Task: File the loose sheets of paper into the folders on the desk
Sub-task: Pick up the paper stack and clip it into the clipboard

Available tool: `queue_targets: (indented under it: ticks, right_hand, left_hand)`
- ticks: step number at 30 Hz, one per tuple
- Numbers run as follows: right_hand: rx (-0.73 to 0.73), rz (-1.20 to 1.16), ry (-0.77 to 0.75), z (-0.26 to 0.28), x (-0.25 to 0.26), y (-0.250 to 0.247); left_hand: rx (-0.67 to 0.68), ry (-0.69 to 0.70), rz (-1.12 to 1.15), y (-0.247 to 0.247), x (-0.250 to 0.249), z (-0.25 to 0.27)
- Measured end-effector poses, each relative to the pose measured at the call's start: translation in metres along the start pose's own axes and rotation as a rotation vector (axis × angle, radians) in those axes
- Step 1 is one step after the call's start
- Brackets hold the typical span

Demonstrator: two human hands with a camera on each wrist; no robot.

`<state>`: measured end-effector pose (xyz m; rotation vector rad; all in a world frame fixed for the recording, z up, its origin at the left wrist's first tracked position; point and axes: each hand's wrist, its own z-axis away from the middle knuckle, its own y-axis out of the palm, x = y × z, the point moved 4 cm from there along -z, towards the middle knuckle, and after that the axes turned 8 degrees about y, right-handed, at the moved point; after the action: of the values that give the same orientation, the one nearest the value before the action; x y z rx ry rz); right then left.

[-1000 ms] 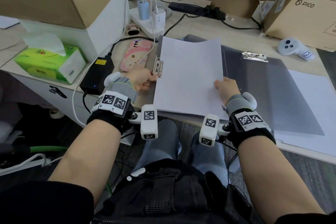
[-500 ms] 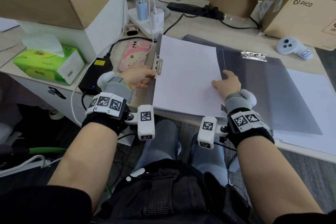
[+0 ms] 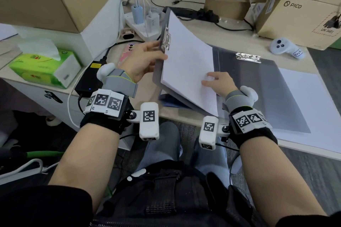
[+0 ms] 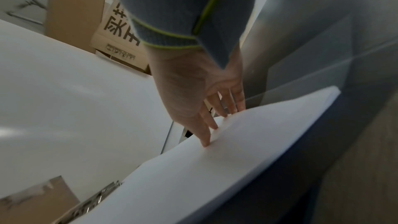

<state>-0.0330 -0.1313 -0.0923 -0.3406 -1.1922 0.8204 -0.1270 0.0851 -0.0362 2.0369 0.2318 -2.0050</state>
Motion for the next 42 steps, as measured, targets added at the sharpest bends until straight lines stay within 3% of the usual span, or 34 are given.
queue_targets:
  ticks: [7,14,20,24,26,29,34,36,42]
  right_hand:
    - [0.203,-0.184,-0.126,0.027,0.011,-0.015]
    - [0.256,-0.572,-0.118,0.051,0.02,-0.066]
    - [0.408,-1.073,-0.303,0.08,-0.007,-0.127]
    - [0.323,-1.304,-0.308,0.085,-0.04,-0.151]
    - [0.173,-1.352,-0.22,0.082,-0.06,-0.158]
    - [-0.015,-1.36,-0.045,0.072,-0.1,-0.161]
    - [-0.022,-1.198,0.144,0.053,-0.153,-0.143]
    - [-0.088,-1.093,0.247,0.044,-0.173,-0.137]
    - [-0.331,-0.432,0.343,0.025,-0.193,-0.131]
  left_hand:
    - [0.014,0.139,0.055,0.059,-0.044,0.0]
    - [0.204,0.228,-0.009,0.139,-0.064,-0.002]
    - [0.414,0.308,-0.211,0.203,-0.047,-0.007]
    - [0.502,0.229,-0.402,0.226,-0.014,-0.015]
    - [0.497,0.165,-0.46,0.23,0.004,-0.018]
    - [0.438,0.097,-0.544,0.237,0.028,-0.022]
    - [0.244,-0.091,-0.7,0.229,0.059,-0.033]
    - [0.192,-0.19,-0.811,0.221,0.069,-0.034]
    - [0.058,-0.237,-0.831,0.203,0.073,-0.04]
